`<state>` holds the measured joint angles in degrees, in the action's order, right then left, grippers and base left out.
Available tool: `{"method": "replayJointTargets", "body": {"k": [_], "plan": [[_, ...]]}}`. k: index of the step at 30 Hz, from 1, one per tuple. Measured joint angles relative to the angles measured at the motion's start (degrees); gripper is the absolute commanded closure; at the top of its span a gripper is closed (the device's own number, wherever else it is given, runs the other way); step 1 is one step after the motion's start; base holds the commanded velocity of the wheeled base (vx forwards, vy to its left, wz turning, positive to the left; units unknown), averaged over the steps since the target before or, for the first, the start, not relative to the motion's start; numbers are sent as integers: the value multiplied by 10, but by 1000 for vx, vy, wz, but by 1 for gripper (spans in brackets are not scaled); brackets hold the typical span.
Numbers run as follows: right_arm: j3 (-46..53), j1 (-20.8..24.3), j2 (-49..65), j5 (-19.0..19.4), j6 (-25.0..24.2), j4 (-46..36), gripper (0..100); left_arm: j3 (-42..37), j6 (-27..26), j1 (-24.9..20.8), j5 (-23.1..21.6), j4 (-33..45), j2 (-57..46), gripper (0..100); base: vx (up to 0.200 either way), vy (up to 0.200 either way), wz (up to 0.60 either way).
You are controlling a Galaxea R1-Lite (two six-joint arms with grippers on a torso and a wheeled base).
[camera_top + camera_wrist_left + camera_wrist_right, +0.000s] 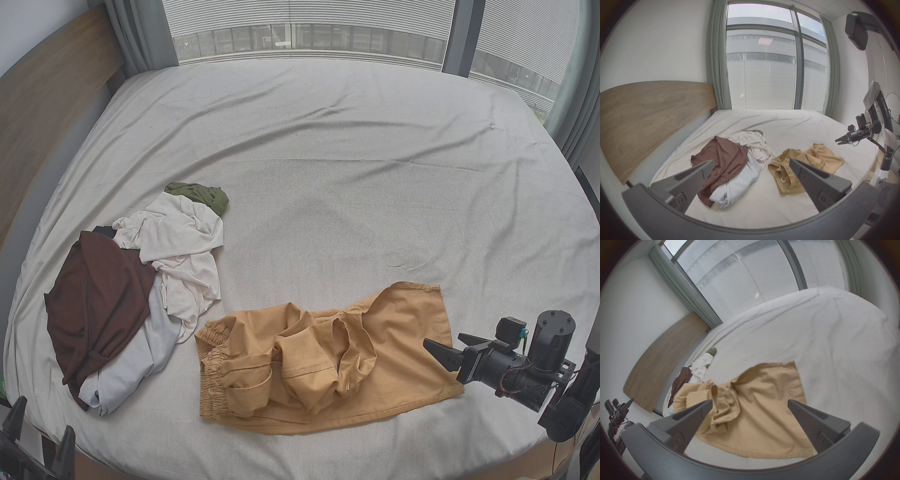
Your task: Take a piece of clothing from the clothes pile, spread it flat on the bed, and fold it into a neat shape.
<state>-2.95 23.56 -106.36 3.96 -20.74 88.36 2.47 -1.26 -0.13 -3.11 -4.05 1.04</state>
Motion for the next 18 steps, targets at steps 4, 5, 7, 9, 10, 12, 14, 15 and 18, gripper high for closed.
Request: {"method": "replayJointTargets", "body": {"k": [4,5,7,9,10,12,14,15,18], "plan": [[-17,15,18,13,0,0,0,62,4,-12,-7,-23,21,0,0,0,0],[-22,20,21,17,0,0,0,86,5,-21,-12,-27,35,0,0,0,0],[-38,34,26,27,0,0,0,118,13,-38,-28,-29,63,0,0,0,0],[-57,49,31,39,0,0,0,145,28,-62,-56,-31,100,0,0,0,0],[-64,54,32,44,0,0,0,153,35,-73,-70,-31,116,0,0,0,0],[-85,66,36,57,0,0,0,169,48,-95,-108,-33,159,0,0,0,0],[-99,71,37,64,0,0,0,179,59,-109,-136,-36,194,0,0,0,0],[-107,75,38,69,0,0,0,183,65,-115,-149,-39,214,0,0,0,0],[-120,79,40,77,0,0,0,191,88,-128,-182,-55,267,0,0,0,0]]}}
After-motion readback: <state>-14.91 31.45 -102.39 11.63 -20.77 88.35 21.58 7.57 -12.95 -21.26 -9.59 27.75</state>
